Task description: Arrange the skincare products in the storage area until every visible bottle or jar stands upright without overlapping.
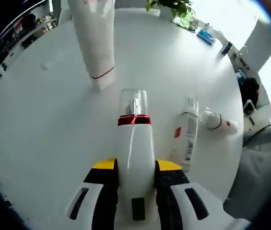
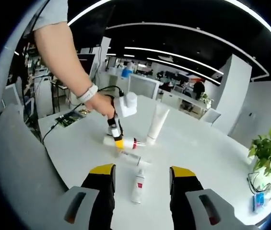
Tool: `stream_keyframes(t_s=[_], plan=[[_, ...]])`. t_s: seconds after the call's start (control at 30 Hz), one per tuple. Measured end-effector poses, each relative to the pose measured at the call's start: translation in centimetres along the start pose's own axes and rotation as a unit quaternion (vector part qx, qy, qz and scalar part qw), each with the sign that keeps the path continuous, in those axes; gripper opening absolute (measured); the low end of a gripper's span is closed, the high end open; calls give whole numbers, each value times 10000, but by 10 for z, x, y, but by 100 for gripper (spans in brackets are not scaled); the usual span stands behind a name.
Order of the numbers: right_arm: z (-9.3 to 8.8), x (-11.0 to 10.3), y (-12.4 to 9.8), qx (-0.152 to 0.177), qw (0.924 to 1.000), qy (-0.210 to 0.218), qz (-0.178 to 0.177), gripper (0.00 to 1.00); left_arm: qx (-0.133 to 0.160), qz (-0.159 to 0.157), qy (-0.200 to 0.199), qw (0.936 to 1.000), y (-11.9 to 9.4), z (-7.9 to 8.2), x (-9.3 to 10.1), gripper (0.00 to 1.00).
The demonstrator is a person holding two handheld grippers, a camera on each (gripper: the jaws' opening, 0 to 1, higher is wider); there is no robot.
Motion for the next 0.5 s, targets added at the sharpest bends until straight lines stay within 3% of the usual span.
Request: stream_keyframes(t_s=[0.1, 0.2, 0.33, 0.5], plan=[[0, -2, 0, -1, 10000, -32, 39, 40, 252, -155, -452, 9985, -9, -1, -4, 27], [0, -4, 1, -11, 10000, -36, 79, 40, 574, -361, -968, 9930, -20, 1, -6, 27], [-1, -7, 2, -38, 9999, -43, 155, 41, 817, -689, -1768, 9784, -30, -6, -4, 26], [-1, -9, 3, -46, 9998, -94, 194, 39, 982, -954, -2441, 9600, -32, -19, 1, 26]])
Point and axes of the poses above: the point that each gripper's makers call its tool centre point, and the gripper's own axes: y roughly forward along the fingers, x roughly to its right, z roughly out of its top, the point moved 1 cm from there along -y, roughly backward along the fingers, and after that the axes turned 4 degrees about -x, right-handed, at the moved point
